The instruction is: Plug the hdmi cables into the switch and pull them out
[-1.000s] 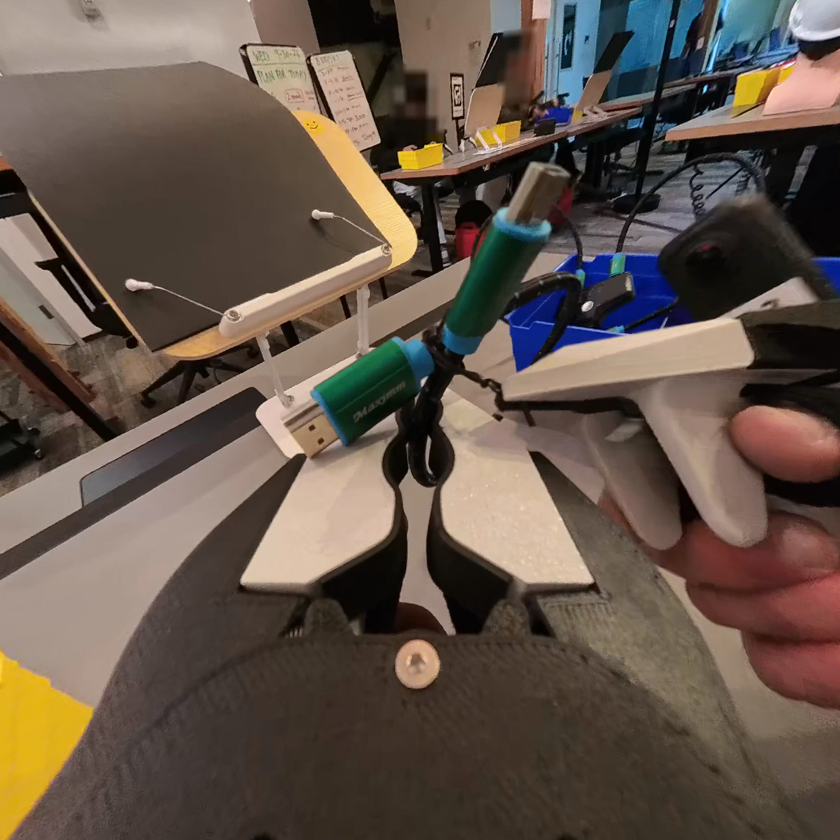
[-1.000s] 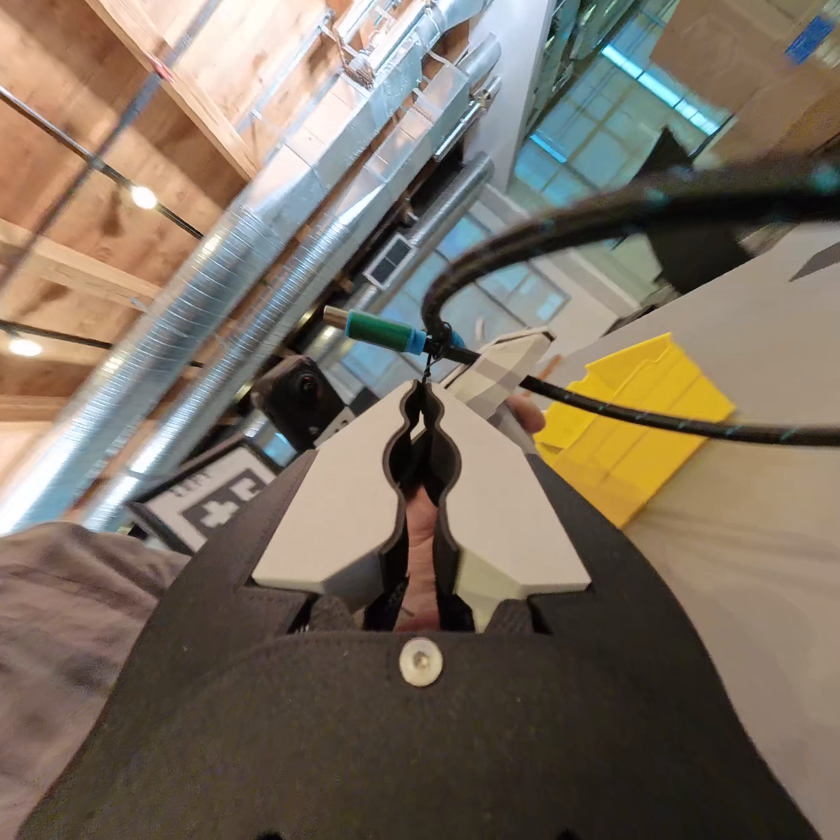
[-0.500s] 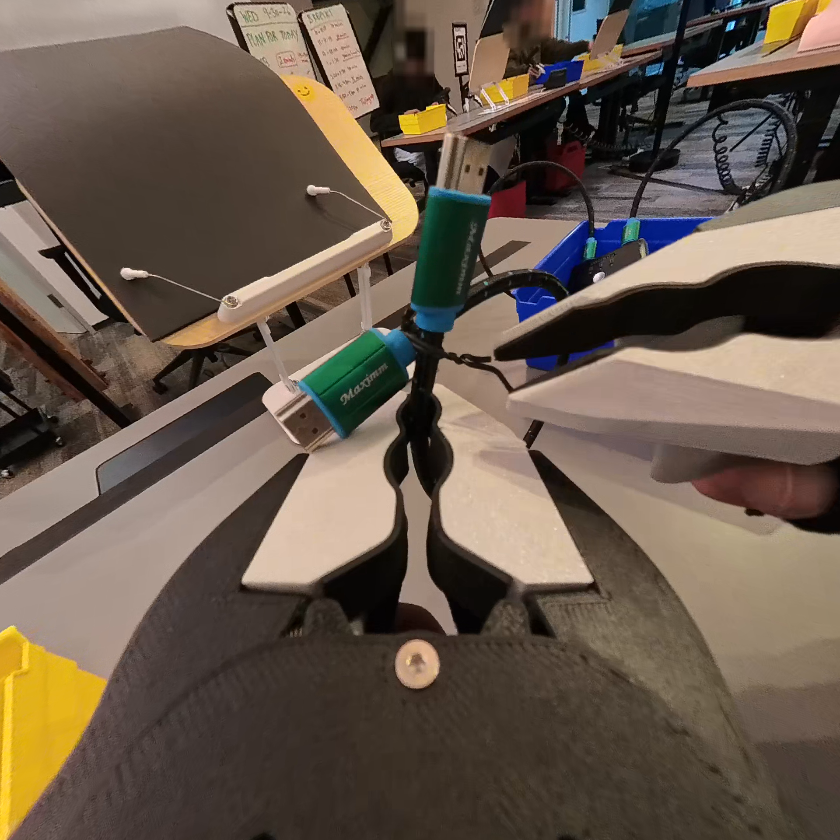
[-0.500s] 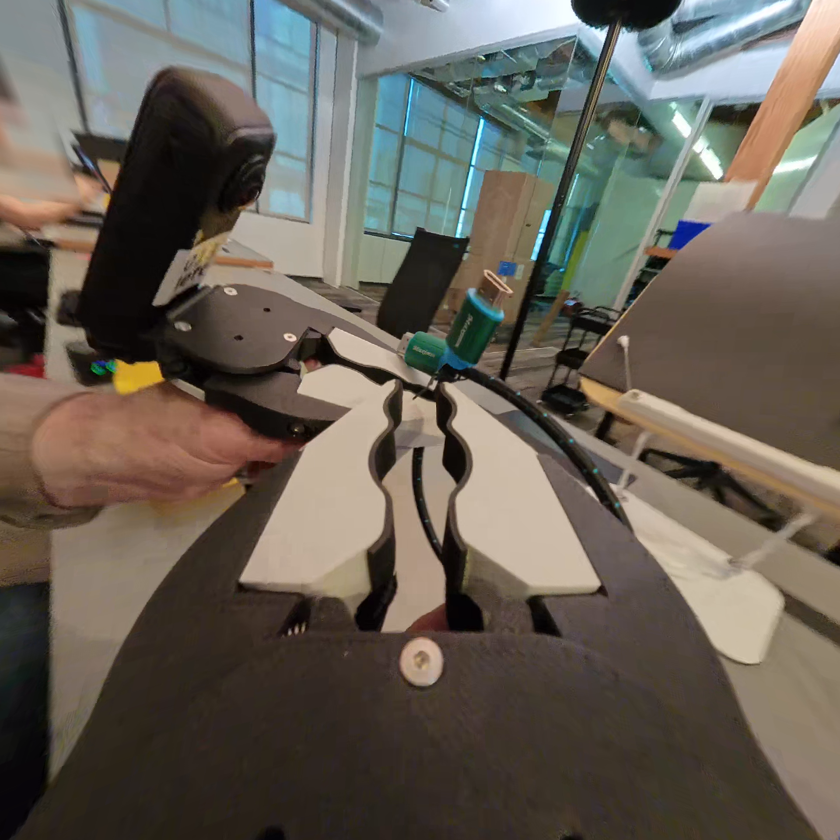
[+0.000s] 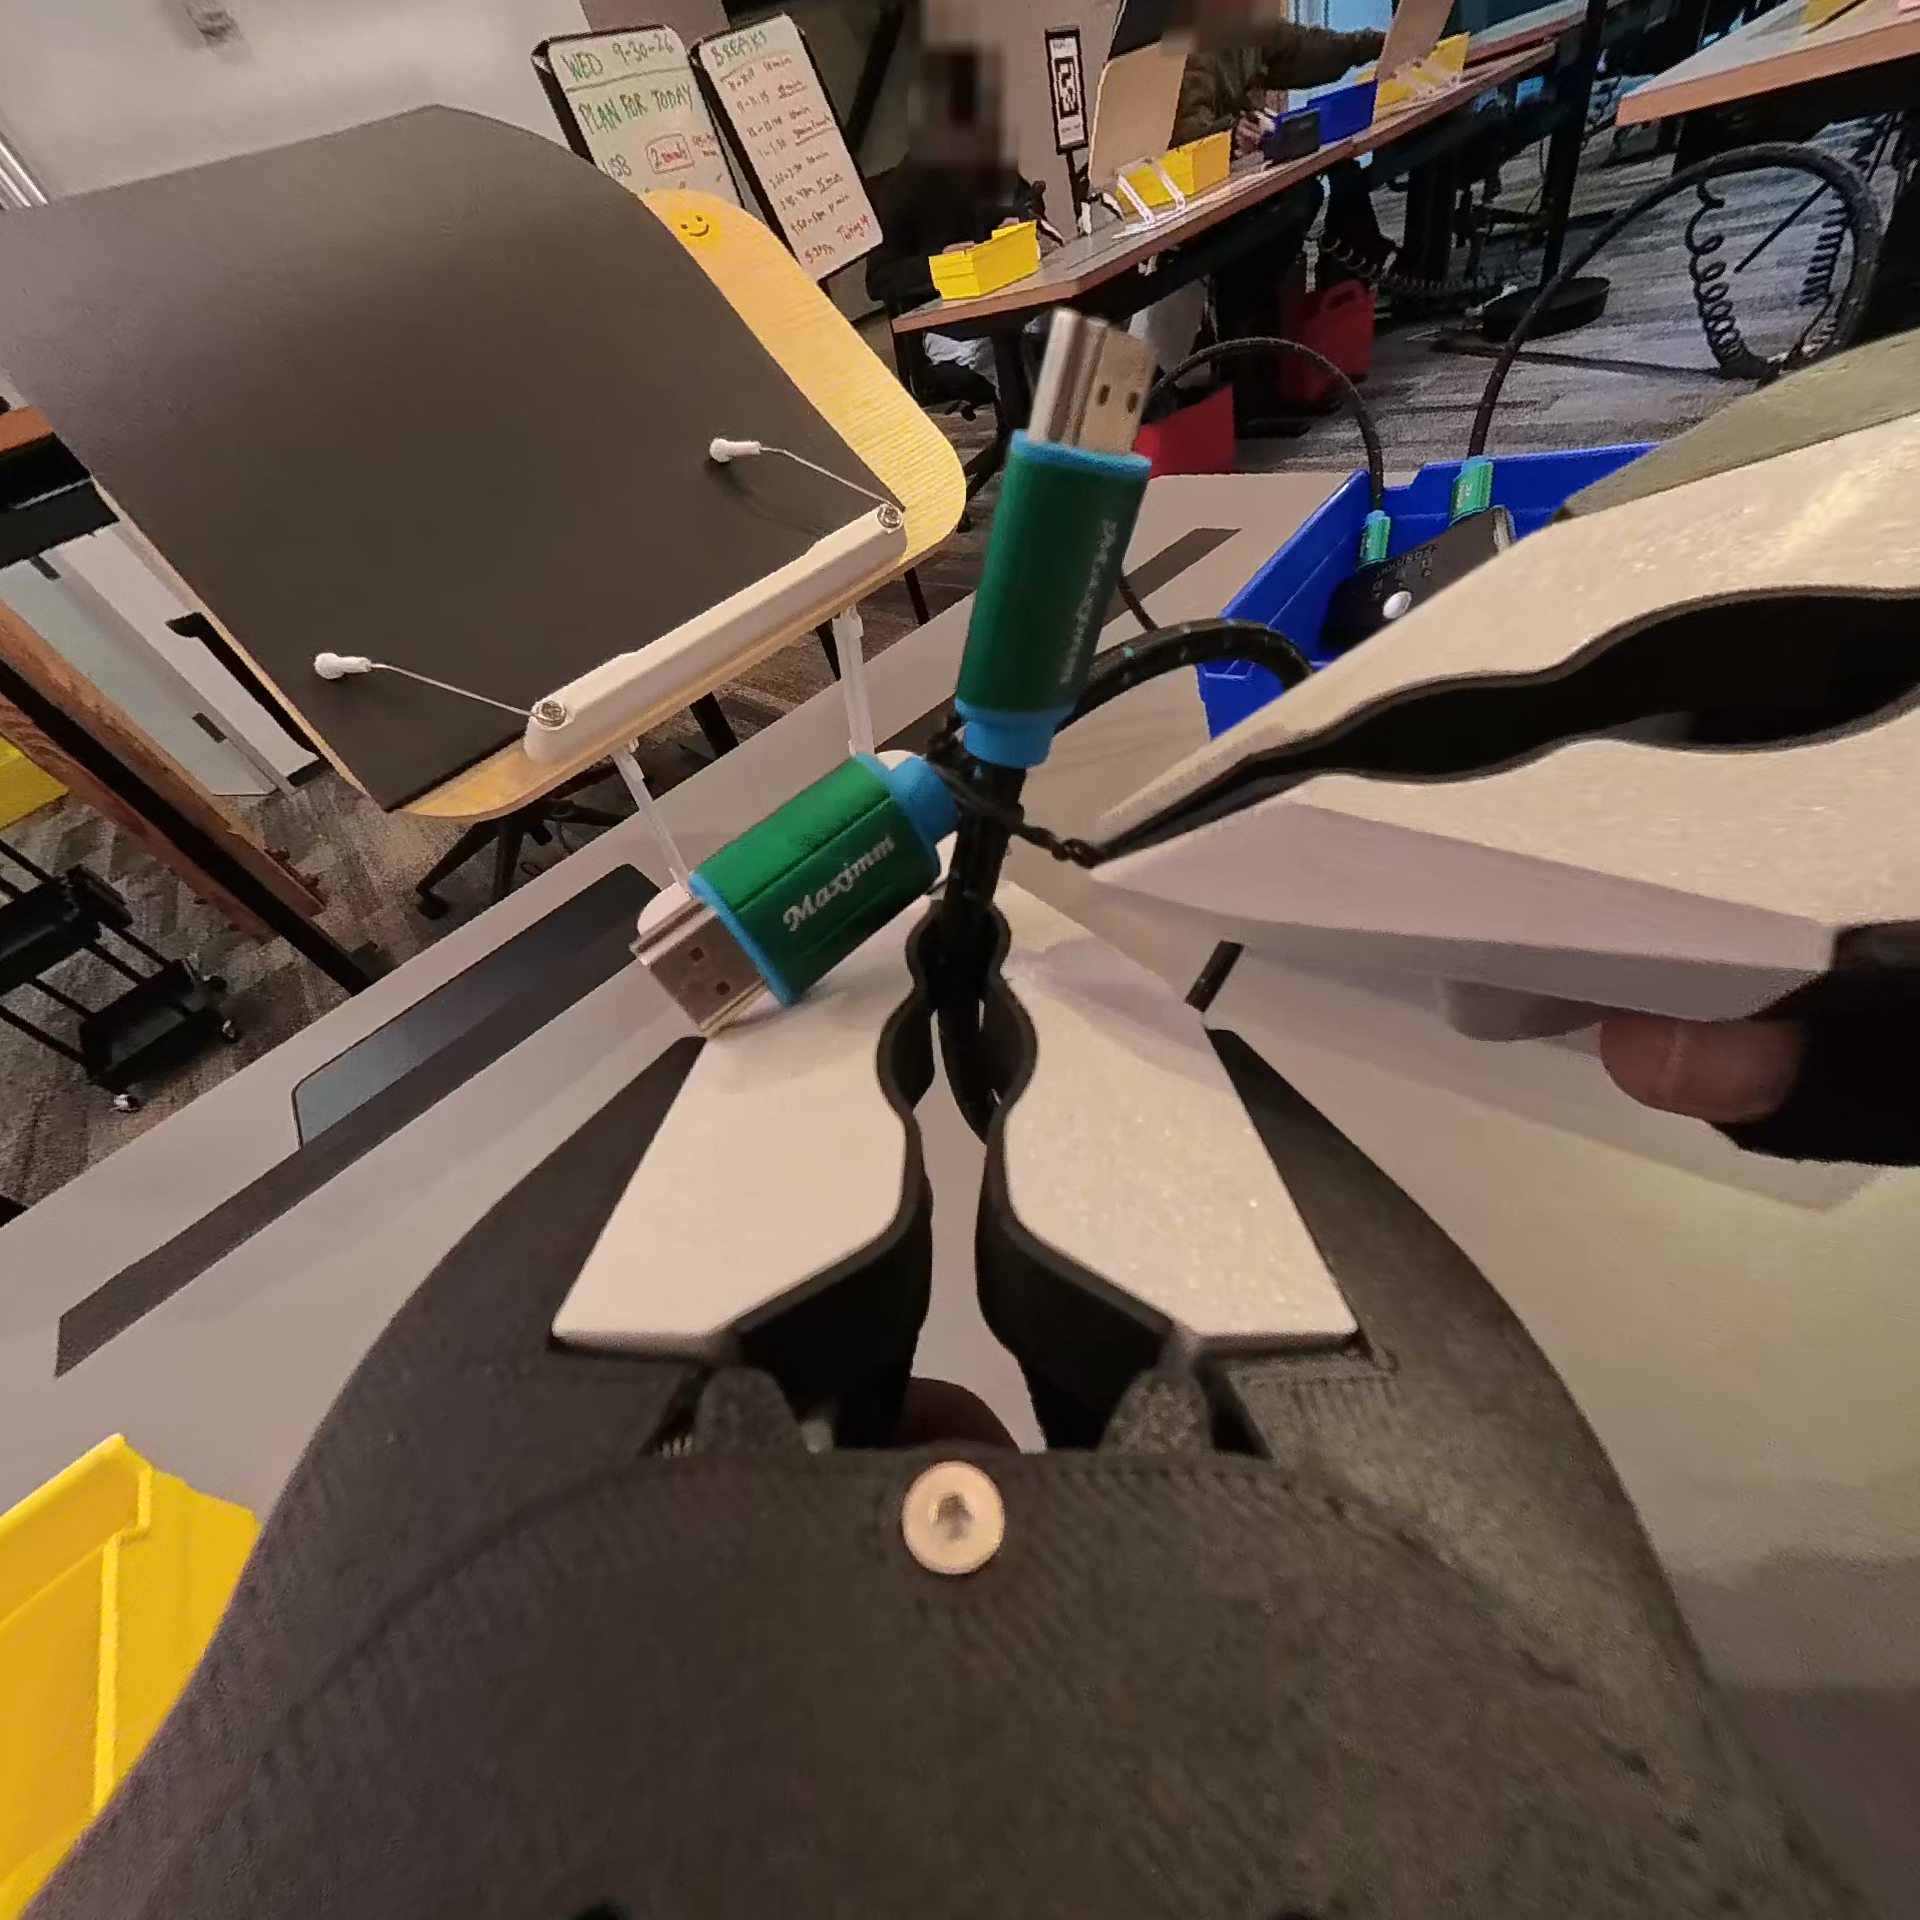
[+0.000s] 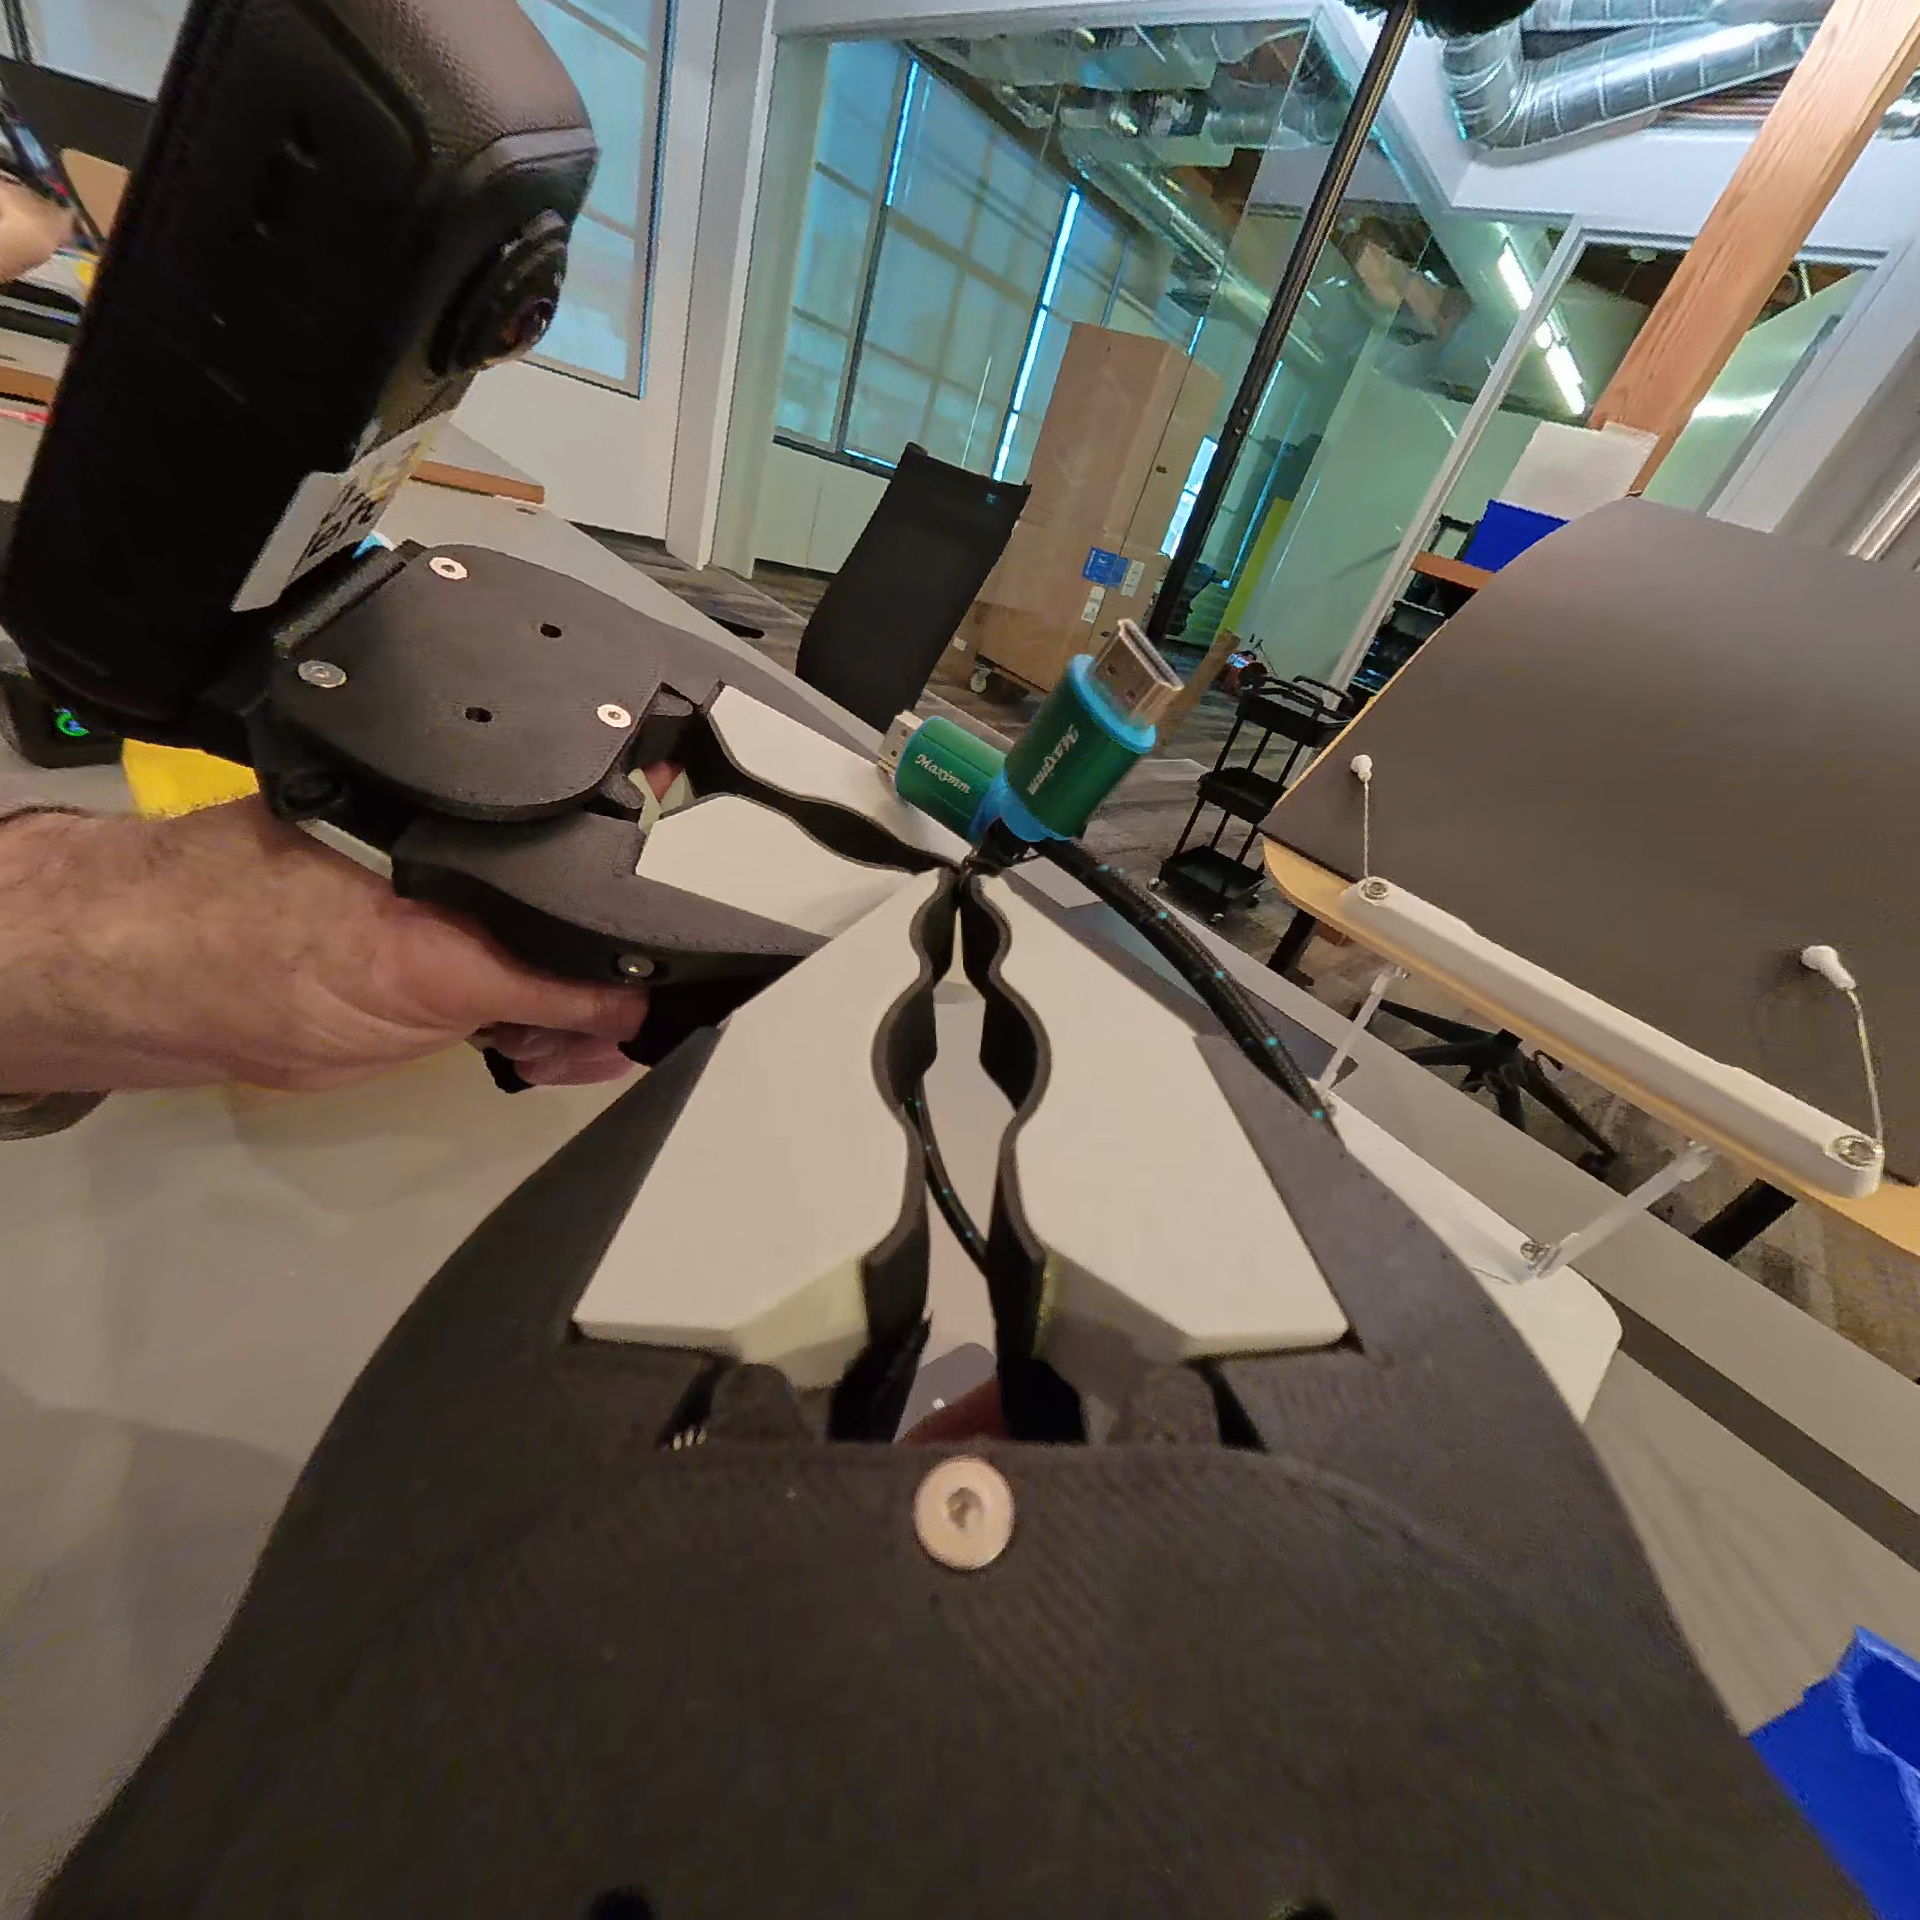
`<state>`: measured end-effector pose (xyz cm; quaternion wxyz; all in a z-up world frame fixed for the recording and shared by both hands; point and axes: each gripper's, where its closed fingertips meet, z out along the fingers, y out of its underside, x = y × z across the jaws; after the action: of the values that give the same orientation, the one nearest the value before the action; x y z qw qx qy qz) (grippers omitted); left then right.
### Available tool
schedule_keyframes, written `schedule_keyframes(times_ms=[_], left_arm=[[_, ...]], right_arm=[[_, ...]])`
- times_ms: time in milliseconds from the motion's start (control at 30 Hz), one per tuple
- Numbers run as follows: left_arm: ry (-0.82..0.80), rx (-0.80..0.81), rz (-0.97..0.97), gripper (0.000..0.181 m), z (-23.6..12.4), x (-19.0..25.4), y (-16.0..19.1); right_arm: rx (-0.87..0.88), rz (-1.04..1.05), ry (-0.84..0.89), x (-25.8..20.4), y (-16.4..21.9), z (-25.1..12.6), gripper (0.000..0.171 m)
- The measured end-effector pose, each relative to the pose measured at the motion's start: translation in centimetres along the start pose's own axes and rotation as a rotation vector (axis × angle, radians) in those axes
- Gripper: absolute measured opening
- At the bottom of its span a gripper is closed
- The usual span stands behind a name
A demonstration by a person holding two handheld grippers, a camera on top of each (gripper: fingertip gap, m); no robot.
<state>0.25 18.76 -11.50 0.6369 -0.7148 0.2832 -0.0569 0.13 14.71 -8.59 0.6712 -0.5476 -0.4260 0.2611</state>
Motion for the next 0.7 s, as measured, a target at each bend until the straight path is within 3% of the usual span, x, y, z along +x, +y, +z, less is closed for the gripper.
schedule_keyframes(times_ms=[200, 500, 700], left_arm=[[-0.037, 0.005, -0.006, 0.002, -0.2, -0.7, -0.1], [-0.047, 0.036, -0.007, 0.003, -0.3, -1.2, -0.5], [-0.052, 0.072, 0.0, 0.003, -0.6, -1.1, -1.3]], right_arm=[[0.022, 0.21, -0.078, -0.6, -0.3, 0.1, 0.0], [0.171, 0.999, -0.345, -1.3, -1.4, 0.1, 0.0], [0.272, 1.302, -0.493, -1.8, -2.6, -0.2, 0.0]])
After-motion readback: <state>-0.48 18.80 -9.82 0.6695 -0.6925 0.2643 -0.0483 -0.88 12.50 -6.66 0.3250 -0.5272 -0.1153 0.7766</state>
